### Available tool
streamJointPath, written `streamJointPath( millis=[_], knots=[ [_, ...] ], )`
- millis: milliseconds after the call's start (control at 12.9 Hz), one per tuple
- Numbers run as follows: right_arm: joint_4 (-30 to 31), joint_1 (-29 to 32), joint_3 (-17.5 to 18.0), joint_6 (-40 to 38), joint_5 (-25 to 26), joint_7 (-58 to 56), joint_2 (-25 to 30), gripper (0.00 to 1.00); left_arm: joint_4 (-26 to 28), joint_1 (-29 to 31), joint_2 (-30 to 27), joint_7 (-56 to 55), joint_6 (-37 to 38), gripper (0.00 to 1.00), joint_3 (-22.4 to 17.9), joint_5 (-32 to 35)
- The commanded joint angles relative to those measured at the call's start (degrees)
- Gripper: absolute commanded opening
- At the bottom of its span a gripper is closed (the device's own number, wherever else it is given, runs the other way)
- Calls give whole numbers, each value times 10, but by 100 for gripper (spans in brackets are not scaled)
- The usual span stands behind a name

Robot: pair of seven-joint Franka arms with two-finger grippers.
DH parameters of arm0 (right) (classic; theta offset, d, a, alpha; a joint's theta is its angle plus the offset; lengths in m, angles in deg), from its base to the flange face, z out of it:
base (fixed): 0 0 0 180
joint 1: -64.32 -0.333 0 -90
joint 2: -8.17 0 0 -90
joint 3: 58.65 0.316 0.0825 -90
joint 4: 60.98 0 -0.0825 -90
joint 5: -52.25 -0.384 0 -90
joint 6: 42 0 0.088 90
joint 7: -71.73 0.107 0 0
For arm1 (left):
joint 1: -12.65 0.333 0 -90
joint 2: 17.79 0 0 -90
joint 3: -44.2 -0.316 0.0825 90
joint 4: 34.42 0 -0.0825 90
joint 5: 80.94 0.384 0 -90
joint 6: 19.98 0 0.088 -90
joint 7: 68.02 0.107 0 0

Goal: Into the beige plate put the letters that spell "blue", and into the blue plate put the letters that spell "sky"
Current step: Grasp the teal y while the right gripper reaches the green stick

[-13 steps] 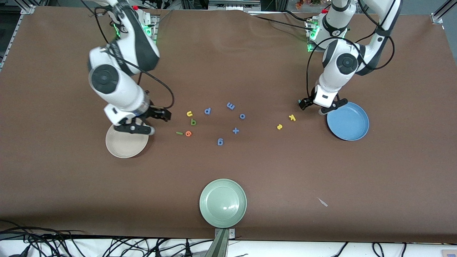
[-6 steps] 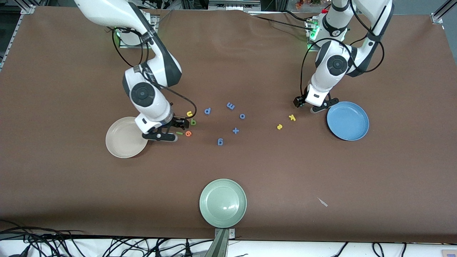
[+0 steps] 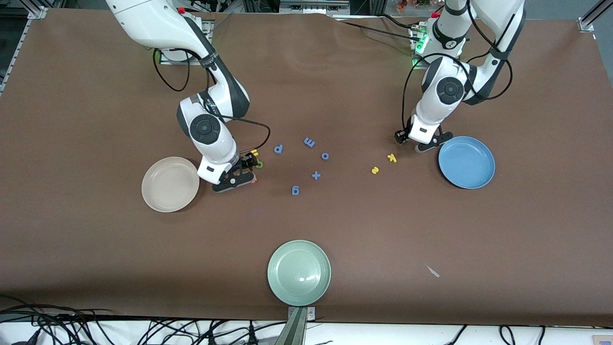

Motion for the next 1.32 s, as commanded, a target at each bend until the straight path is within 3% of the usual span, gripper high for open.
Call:
streamJointPath(
  millis=[0,389,700,777,1011,1244],
  knots=[
    [43,3,1,48,6,-60,8,100,4,-2,5,-6,-11,46,3,-4],
    [45,21,1,90,5,-126,-8,100,3,-2,9,-6,-11,44,3,-4],
    [45,27,1,128,6,-164,-28,99,1,-2,15,-6,-11,31,2,-3],
    [45,27,1,128,6,-164,-28,98,1,-1,13,-6,-11,20,3,-3],
    [44,27,1,128,6,-162,-28,86,-2,1,4,-5,-9,13,2,-3],
    [39,27,2,128,5,-153,-29,67,-4,4,-18,-4,9,12,2,-3]
  ],
)
